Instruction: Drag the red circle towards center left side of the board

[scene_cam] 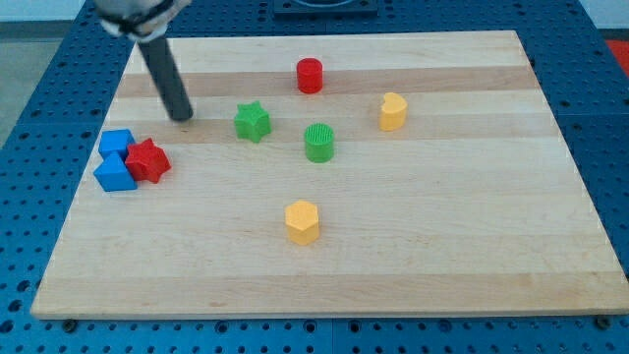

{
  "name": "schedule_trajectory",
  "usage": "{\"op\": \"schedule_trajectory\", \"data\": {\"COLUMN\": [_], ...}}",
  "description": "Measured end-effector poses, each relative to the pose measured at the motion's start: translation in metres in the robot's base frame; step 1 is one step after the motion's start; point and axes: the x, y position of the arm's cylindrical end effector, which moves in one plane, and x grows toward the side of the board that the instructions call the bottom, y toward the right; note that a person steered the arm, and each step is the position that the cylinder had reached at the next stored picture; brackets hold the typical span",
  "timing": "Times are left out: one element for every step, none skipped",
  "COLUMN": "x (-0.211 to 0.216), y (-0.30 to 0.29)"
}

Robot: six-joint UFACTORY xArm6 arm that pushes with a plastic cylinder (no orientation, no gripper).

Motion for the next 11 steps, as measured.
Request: {"op": "schedule_trajectory", "data": {"x": [-0.031,-0.012,0.019,0.005,-0.063,-0.089,-0.085,-0.087,-0.088,-0.070,-0.037], "y": [0.060,0.132,0.177,0.236,0.259,0.231,0.174,0.187,0.234,0.240,0.188]}}
